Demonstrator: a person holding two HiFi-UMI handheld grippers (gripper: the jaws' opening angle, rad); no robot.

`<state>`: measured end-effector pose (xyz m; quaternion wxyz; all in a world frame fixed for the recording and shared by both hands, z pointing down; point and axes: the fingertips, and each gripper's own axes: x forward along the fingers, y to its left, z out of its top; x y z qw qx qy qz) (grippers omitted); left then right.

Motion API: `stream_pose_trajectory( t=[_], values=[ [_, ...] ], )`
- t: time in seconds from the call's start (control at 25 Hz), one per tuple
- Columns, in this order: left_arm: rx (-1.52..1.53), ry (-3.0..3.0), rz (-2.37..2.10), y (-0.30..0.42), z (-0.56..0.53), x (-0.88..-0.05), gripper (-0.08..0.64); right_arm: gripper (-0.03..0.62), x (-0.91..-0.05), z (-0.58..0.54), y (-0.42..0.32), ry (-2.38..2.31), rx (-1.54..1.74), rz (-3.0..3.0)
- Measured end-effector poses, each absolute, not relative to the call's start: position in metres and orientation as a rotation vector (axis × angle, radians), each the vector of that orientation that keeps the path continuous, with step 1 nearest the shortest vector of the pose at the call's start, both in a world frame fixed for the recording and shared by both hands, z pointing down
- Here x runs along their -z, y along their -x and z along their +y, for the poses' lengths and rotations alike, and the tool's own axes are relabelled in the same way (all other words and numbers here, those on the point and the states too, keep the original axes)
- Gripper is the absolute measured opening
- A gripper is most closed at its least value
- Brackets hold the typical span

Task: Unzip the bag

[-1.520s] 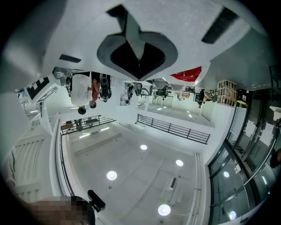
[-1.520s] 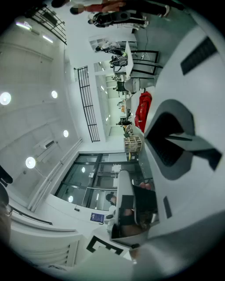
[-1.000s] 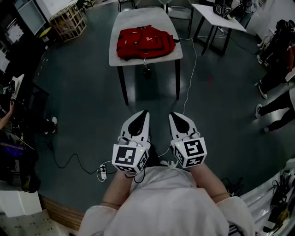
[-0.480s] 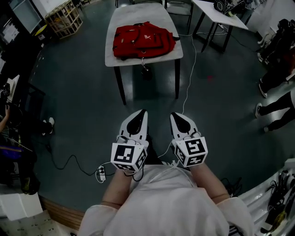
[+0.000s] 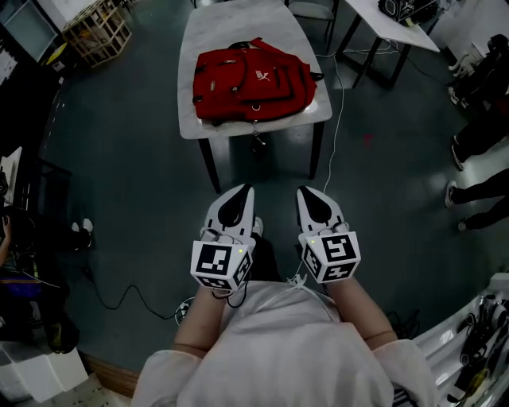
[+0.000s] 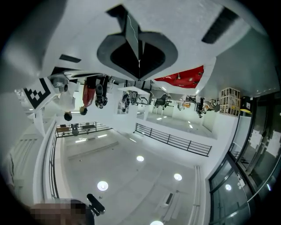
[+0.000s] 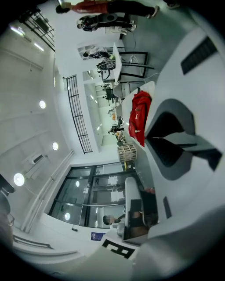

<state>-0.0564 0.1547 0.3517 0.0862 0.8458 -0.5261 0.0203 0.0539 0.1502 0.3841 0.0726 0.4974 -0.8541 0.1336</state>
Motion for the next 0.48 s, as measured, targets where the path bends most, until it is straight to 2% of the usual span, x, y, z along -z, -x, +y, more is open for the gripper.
stream_pose_trajectory(
  t=[0.48],
  values=[
    [-0.178,-2.57,-1.406,0.139,-0.032,-0.375,0.02,0.028,-0.408,-0.031,0.025,-1.539,-0.529,-2.44]
  ],
)
